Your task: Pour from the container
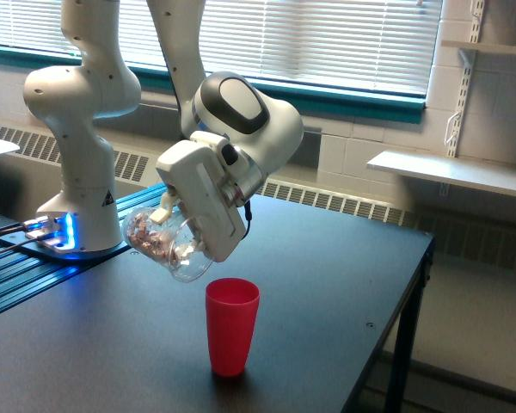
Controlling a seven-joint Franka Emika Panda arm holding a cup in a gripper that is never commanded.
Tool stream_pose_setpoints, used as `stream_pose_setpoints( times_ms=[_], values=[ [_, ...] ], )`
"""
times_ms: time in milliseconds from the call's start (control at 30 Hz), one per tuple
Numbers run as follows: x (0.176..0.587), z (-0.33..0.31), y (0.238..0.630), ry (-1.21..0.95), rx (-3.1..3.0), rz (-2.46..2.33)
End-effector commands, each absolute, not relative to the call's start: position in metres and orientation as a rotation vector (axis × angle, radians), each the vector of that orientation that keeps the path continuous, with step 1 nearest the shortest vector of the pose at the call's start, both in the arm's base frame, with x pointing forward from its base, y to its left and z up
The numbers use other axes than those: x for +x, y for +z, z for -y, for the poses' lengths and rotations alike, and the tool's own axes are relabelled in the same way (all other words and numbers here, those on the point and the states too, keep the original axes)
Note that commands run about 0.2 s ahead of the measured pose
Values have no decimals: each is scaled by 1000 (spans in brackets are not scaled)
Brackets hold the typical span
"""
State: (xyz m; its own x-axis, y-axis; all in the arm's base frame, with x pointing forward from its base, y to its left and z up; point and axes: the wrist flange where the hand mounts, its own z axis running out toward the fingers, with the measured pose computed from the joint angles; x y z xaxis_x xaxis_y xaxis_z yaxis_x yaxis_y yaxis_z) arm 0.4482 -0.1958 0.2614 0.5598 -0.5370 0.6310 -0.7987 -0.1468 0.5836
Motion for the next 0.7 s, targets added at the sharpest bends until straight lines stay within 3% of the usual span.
stream_pose_setpoints(
  times_ms=[33,700],
  values=[
    [456,198,264,370,1798,1051],
    [444,200,245,504,1786,746]
  ],
)
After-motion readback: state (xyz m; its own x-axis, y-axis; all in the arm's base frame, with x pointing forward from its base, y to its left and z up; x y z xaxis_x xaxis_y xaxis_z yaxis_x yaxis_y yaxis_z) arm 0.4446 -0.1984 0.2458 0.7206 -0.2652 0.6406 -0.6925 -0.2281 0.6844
